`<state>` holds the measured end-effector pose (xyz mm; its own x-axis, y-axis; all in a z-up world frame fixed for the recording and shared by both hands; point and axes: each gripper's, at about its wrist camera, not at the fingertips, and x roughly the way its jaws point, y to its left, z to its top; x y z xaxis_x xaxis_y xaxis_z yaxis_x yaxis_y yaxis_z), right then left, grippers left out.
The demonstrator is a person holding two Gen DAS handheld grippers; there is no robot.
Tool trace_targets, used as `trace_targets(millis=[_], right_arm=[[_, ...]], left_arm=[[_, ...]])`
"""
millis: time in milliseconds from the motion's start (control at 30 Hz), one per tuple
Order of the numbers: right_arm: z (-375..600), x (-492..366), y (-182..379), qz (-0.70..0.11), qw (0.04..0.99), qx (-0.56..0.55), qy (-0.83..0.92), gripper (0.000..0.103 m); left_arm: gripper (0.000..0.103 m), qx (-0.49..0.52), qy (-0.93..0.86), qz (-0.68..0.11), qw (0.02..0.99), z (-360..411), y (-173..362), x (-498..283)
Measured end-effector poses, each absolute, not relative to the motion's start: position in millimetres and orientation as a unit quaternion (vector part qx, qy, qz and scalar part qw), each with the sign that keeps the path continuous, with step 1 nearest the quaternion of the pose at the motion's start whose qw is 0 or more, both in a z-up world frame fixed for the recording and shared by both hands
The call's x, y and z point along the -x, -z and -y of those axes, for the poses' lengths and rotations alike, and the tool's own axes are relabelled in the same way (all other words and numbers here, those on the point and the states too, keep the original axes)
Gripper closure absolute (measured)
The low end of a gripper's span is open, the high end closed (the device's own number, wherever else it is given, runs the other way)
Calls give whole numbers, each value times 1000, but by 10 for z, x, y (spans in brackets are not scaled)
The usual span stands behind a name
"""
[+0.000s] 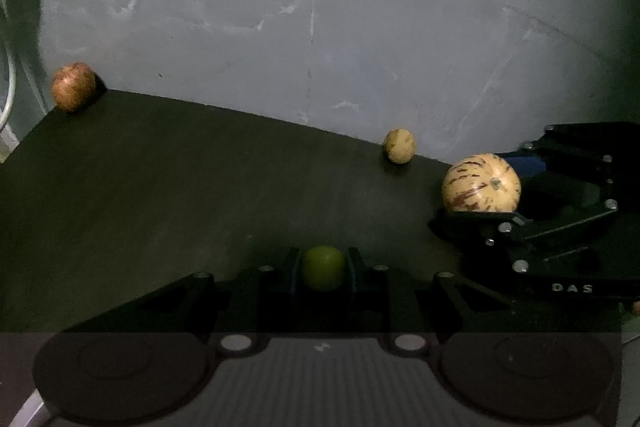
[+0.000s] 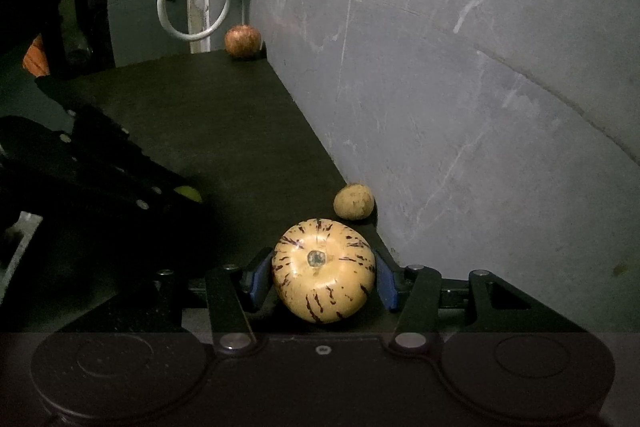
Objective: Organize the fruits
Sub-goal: 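Grasp the green grape with the left gripper while the right gripper grasps the striped melon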
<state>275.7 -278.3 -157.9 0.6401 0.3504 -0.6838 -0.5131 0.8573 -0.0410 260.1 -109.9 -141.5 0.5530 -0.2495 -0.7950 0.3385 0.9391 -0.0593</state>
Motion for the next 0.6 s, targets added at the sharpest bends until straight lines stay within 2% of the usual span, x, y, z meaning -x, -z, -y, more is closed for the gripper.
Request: trace_targets(millis=[333,600], right_arm=[[2723,-2610,1335,-331,902,110,-253,49],[2673,-2342,930,-304,910,111,-260,49]], left_arm=[[79,-11,146,-414,898,887,953,-2198],[79,12,125,-396,910,586,692,-1767]])
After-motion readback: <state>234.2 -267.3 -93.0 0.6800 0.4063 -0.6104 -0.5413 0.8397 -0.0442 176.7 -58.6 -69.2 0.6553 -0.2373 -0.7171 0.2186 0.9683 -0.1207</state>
